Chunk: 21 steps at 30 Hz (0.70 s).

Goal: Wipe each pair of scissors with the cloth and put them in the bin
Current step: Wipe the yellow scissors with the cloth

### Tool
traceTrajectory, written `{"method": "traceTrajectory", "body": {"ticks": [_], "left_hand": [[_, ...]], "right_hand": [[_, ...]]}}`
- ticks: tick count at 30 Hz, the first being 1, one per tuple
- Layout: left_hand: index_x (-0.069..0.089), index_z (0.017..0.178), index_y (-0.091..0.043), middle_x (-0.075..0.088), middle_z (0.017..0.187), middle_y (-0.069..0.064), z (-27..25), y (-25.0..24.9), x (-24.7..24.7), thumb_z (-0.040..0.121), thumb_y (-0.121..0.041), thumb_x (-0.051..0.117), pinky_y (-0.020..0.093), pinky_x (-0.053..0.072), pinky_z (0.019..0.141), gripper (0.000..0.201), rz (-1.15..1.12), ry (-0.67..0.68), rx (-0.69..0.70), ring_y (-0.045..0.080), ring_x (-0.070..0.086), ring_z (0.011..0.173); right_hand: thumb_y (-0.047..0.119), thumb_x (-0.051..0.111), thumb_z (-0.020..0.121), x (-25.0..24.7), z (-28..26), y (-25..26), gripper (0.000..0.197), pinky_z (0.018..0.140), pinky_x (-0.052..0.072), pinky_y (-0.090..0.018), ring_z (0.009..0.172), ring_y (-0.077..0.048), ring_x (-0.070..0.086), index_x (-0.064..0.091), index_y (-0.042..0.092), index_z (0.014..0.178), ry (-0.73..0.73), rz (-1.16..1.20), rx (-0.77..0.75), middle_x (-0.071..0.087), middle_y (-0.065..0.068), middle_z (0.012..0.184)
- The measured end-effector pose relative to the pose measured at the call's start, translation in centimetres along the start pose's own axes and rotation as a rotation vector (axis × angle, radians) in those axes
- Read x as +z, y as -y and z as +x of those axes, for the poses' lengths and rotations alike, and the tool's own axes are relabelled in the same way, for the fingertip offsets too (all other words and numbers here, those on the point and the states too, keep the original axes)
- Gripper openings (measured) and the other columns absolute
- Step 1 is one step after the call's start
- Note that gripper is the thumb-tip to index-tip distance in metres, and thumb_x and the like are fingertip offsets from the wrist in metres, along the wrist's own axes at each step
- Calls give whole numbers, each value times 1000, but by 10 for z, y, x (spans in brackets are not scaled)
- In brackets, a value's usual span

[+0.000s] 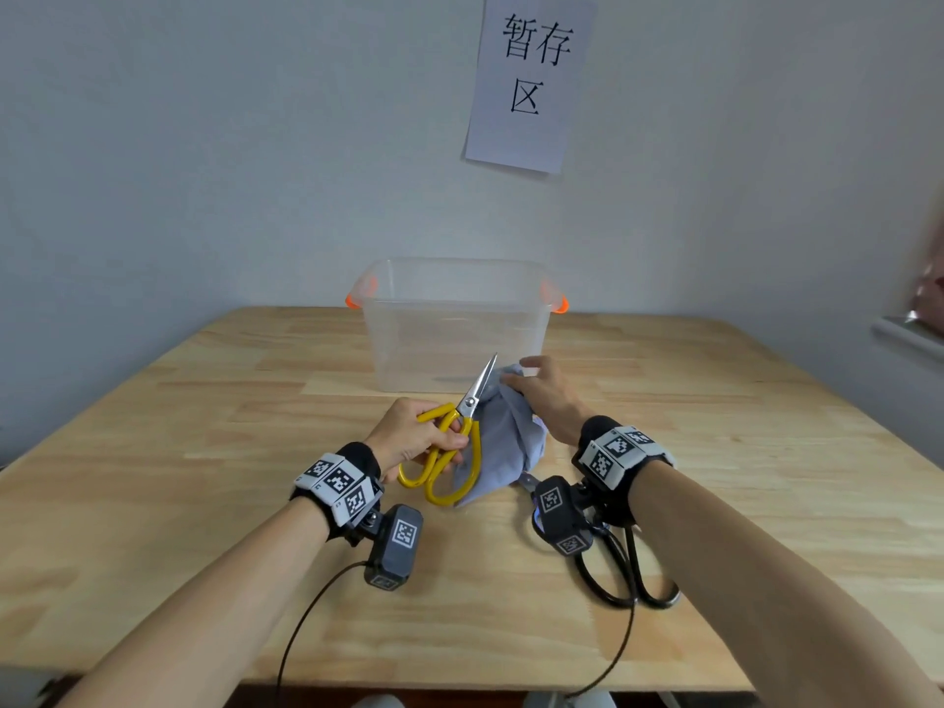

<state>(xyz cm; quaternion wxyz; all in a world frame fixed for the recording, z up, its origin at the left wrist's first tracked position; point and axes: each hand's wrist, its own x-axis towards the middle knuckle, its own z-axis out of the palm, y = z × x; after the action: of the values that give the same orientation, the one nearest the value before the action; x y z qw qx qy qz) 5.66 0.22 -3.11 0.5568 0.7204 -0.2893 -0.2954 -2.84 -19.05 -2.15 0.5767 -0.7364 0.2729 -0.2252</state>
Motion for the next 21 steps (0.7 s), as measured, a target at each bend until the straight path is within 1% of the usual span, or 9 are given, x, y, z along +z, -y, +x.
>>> {"method": "traceTrajectory", "body": {"ticks": [4,6,9,12,13,16,17,19,21], "left_hand": [[67,85,1,70,72,17,2,0,4,79,7,76,36,60,58,13,10,-12,-2,28,71,64],[67,86,3,70,72,17,3,1,5,79,8,77,37,61,58,13,17,-20,-3,28,71,64],[67,90,6,70,75,18,4,0,6,79,7,77,41,62,63,15,26,-16,-7,29,72,67],[68,91,7,71,78,19,5,0,7,78,6,78,49,61,73,16,51,-15,-5,34,71,72],[68,90,6,71,78,20,6,0,7,78,6,78,51,60,76,15,58,-15,-3,34,71,73],[68,88,5,71,75,19,7,0,8,78,6,78,52,60,76,14,66,-22,-1,34,71,72],[68,89,5,71,74,19,7,-1,7,78,6,78,51,61,75,15,75,-22,0,33,71,71],[68,87,4,71,72,17,7,-1,7,79,6,78,48,62,73,13,97,-19,6,30,71,68],[68,86,4,70,71,16,6,-2,6,79,6,77,47,62,72,12,107,-8,14,30,71,67]], "right_hand": [[25,66,93,-1,-2,5,23,72,49,-32,86,-21,60,63,4,103,51,-197,-100,63,-10,94],[27,63,95,-1,-2,5,32,72,49,-38,80,-23,58,67,-4,93,80,-202,-113,63,-14,85],[24,57,98,-2,-3,4,35,79,53,-45,80,-25,58,69,-8,91,97,-197,-94,65,-20,85],[10,50,98,-2,-7,6,30,77,49,-41,82,-27,56,63,-13,85,174,-73,-73,63,-22,86],[6,47,98,-2,-9,9,25,76,47,-39,83,-27,55,62,-7,83,207,-20,-53,60,-20,86],[1,46,97,-4,-11,15,13,84,46,-42,90,-31,54,58,-3,92,347,120,51,58,-21,96],[-1,48,94,-7,-11,15,10,86,44,-43,92,-33,50,56,-7,96,396,132,66,54,-22,98],[-3,53,88,-12,-9,13,22,85,40,-43,93,-34,43,51,-21,100,488,122,51,48,-22,102],[-3,57,92,-15,-8,10,20,87,48,-40,93,-34,51,55,-19,104,492,104,35,54,-23,100]]}}
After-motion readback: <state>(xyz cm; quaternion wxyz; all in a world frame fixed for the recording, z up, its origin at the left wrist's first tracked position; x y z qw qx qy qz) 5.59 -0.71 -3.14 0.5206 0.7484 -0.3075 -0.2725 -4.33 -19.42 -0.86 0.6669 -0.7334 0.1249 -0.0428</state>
